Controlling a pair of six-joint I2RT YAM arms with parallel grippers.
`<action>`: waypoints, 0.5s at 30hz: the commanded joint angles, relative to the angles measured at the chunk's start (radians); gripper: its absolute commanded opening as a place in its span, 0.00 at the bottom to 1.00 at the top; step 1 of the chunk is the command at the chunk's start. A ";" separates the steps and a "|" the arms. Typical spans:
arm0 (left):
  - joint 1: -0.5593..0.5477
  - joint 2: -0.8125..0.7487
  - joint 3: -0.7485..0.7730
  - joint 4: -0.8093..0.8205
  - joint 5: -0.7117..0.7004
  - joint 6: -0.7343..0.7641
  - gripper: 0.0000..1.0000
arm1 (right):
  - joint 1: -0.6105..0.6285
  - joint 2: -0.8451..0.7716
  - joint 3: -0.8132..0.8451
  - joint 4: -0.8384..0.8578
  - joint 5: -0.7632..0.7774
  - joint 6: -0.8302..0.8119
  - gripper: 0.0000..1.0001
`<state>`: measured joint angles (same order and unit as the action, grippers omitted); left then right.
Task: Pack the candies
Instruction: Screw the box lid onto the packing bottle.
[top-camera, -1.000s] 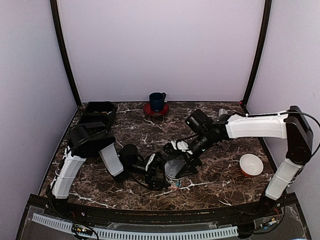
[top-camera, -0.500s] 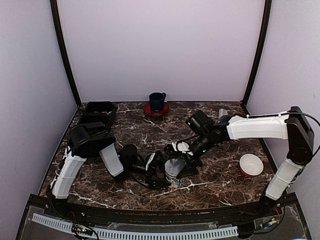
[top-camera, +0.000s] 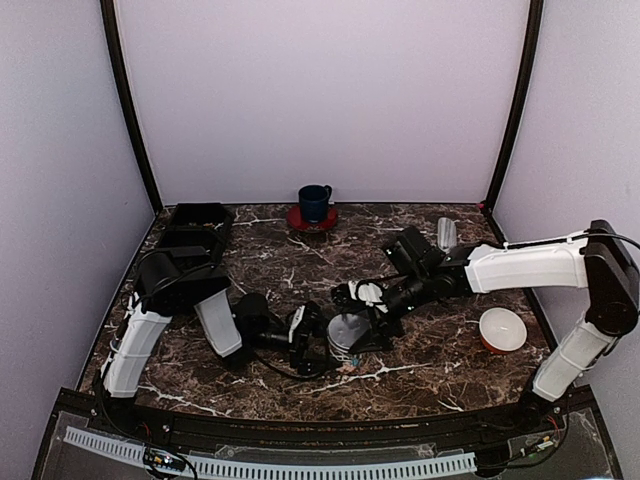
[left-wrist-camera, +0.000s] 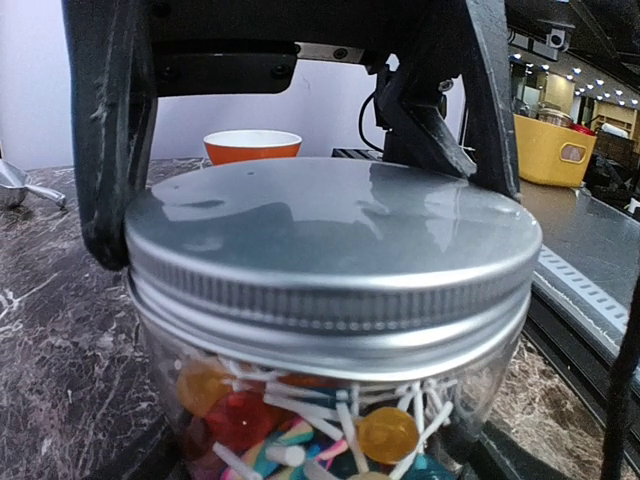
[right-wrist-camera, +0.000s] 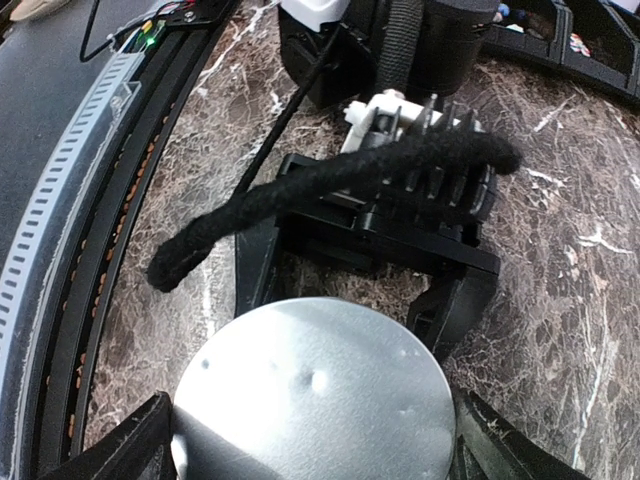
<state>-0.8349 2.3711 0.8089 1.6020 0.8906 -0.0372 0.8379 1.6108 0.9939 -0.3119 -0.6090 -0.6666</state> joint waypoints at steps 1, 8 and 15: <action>0.022 -0.009 -0.054 -0.024 -0.267 -0.033 0.82 | 0.006 -0.070 -0.082 0.176 0.124 0.236 0.82; 0.001 -0.056 -0.090 -0.021 -0.424 -0.002 0.81 | 0.038 -0.094 -0.124 0.340 0.319 0.491 0.82; -0.051 -0.095 -0.086 -0.108 -0.610 0.079 0.81 | 0.103 -0.067 -0.099 0.368 0.533 0.700 0.83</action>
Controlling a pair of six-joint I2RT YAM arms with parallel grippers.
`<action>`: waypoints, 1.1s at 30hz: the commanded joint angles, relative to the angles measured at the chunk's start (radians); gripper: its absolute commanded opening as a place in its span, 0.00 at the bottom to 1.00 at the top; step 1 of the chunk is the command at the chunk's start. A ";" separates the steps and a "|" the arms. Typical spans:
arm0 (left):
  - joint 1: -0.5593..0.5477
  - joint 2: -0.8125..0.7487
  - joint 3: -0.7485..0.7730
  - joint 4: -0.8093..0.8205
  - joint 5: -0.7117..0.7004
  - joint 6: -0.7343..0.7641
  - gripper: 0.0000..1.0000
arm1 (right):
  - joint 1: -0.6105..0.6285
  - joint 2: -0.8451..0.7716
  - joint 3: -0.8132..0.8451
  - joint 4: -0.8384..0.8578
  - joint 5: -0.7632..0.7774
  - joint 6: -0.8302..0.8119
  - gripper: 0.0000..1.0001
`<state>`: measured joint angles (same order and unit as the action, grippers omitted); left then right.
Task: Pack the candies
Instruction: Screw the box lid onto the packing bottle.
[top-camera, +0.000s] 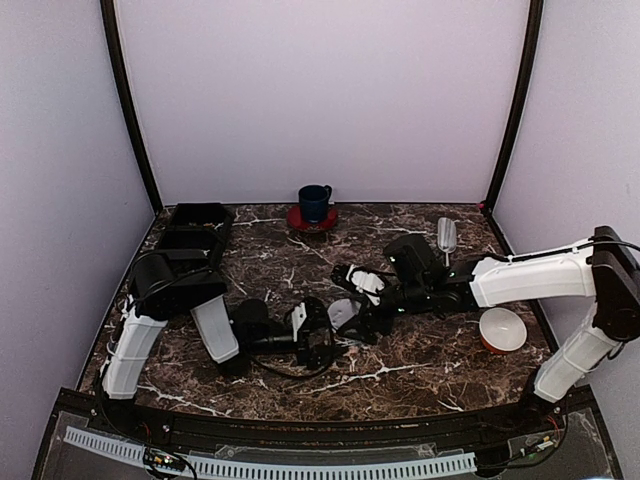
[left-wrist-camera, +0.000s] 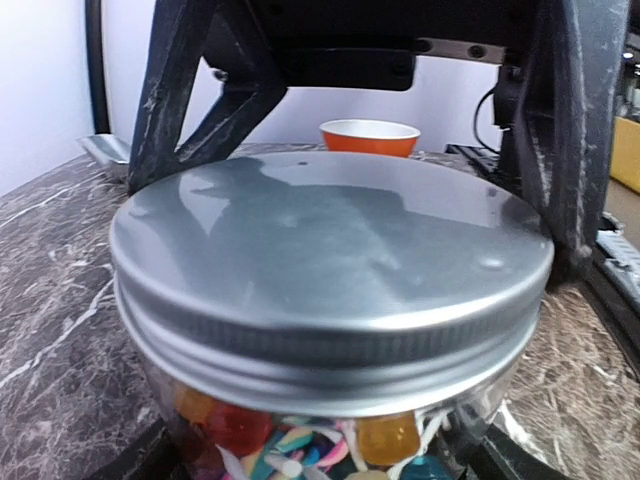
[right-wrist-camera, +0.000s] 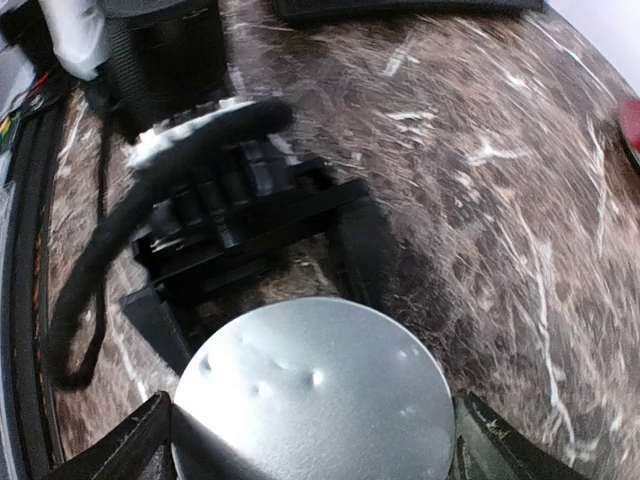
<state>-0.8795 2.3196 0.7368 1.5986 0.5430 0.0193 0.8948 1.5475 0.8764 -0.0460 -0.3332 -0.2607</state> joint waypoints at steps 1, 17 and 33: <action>-0.008 -0.044 -0.016 -0.100 -0.274 0.024 0.81 | 0.051 -0.002 0.019 0.110 0.328 0.368 0.84; -0.015 -0.048 -0.038 -0.057 -0.299 0.047 0.83 | 0.081 0.030 0.064 0.071 0.410 0.437 0.99; -0.010 -0.046 -0.051 -0.017 -0.189 0.058 0.85 | 0.076 -0.066 0.065 -0.105 0.288 0.159 0.98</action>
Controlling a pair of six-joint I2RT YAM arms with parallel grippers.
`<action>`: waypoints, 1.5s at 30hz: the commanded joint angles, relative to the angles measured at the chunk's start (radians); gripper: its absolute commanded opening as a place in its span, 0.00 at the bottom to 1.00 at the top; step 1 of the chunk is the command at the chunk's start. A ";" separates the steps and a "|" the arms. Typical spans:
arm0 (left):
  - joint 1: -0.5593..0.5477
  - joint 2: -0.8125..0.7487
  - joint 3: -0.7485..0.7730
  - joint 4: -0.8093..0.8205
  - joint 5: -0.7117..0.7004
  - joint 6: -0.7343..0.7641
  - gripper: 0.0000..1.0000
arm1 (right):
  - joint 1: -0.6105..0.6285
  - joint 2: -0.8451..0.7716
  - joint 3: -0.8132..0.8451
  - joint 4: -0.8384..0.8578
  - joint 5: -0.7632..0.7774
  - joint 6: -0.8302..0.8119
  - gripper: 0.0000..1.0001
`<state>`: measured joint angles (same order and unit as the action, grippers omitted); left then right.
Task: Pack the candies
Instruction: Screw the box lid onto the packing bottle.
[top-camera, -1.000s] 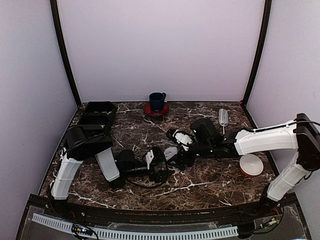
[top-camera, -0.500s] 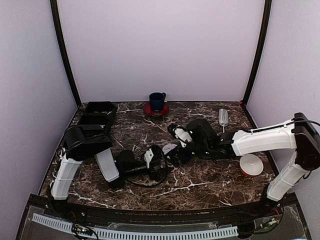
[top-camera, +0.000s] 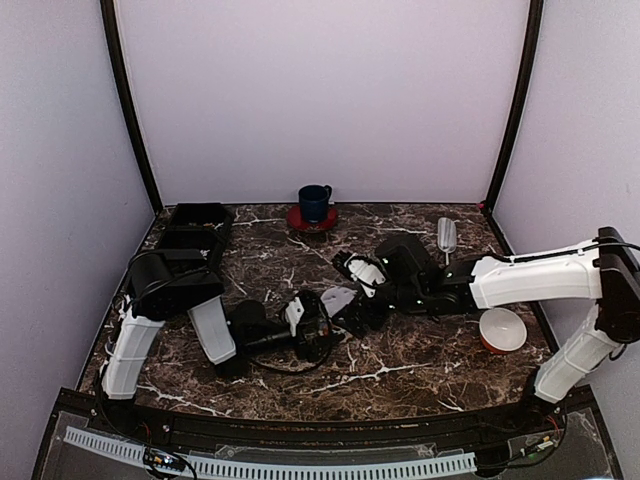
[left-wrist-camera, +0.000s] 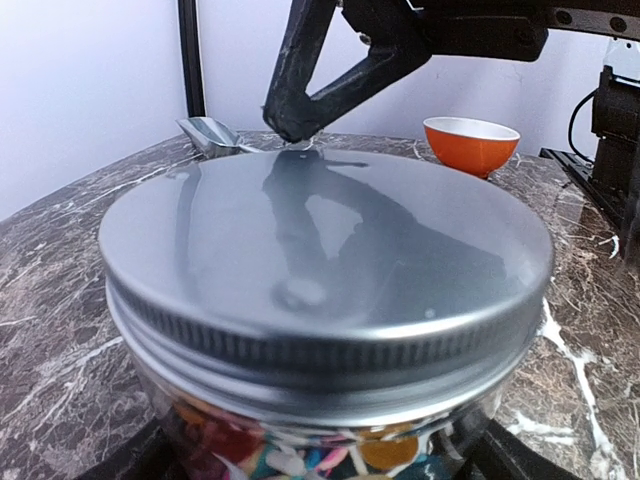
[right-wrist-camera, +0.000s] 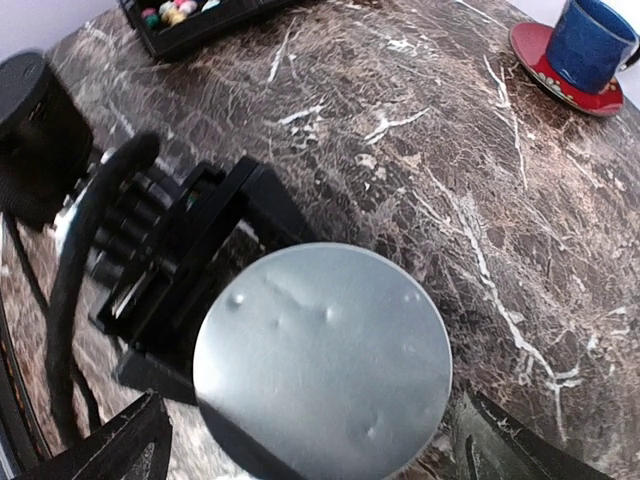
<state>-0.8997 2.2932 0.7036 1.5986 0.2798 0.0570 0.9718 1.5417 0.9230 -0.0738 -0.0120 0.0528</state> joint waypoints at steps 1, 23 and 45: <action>0.013 -0.020 -0.019 -0.015 0.096 0.018 0.85 | -0.008 -0.071 0.020 -0.103 -0.043 -0.195 0.98; 0.070 0.043 0.098 -0.018 0.813 -0.170 0.84 | -0.076 -0.038 0.223 -0.591 -0.490 -0.947 0.97; 0.070 0.061 0.126 -0.045 0.859 -0.186 0.84 | -0.069 0.164 0.360 -0.643 -0.582 -0.996 0.99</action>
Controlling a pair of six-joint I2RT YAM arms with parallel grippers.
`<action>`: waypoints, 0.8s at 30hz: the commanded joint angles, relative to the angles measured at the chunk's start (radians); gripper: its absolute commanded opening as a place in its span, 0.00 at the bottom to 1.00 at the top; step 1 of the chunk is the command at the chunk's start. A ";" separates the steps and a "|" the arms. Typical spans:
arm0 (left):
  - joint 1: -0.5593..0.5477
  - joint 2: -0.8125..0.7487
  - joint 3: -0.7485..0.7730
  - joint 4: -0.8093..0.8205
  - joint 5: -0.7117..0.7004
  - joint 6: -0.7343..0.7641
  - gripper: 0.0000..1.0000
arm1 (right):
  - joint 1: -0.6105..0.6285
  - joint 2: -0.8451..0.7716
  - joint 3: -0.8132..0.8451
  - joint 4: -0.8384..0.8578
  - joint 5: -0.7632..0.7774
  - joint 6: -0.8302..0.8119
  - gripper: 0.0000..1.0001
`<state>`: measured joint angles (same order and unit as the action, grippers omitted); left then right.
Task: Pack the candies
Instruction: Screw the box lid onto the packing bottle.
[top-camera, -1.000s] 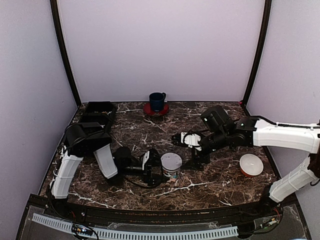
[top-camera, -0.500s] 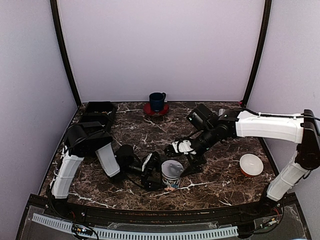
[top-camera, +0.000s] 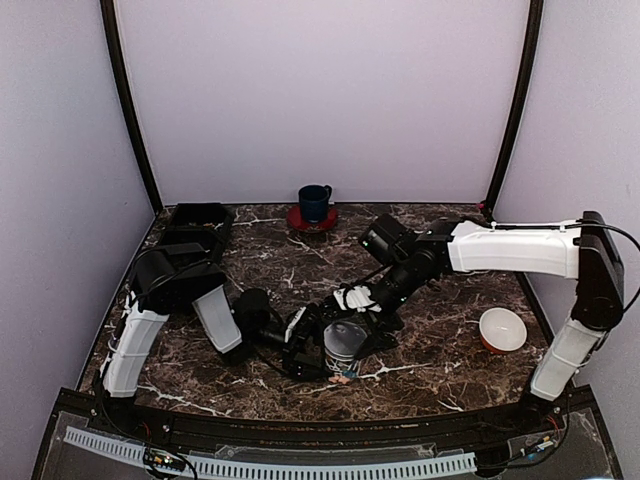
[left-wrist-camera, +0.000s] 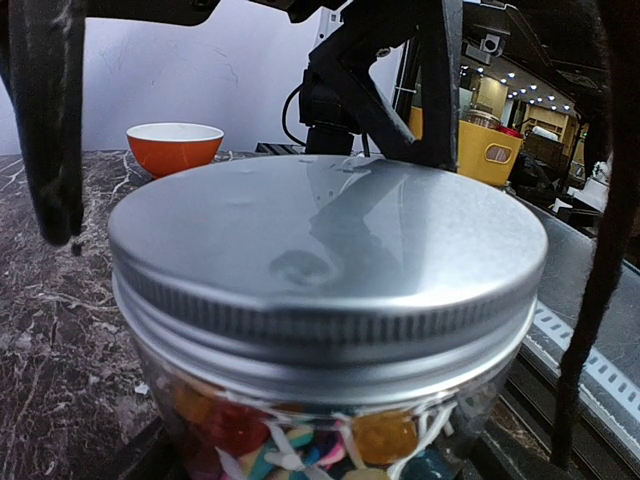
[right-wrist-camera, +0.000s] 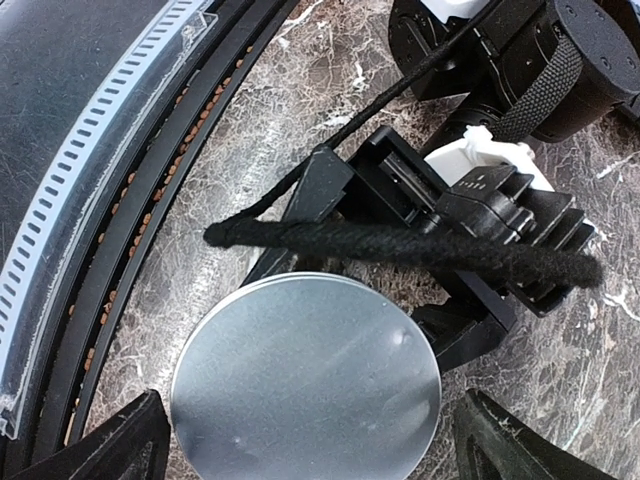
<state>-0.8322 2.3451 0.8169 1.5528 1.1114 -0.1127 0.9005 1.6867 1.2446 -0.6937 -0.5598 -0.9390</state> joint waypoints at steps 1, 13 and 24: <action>0.002 0.009 0.013 0.001 0.028 -0.015 0.84 | 0.003 0.024 0.045 -0.028 -0.038 0.002 1.00; 0.002 0.011 0.013 0.010 0.020 -0.016 0.83 | 0.003 0.042 0.052 -0.042 -0.061 0.024 0.95; 0.002 0.011 0.013 0.010 0.022 -0.018 0.83 | 0.002 0.047 0.039 -0.025 -0.052 0.035 0.99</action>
<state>-0.8322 2.3470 0.8188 1.5539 1.1149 -0.1131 0.9005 1.7191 1.2789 -0.7189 -0.5953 -0.9146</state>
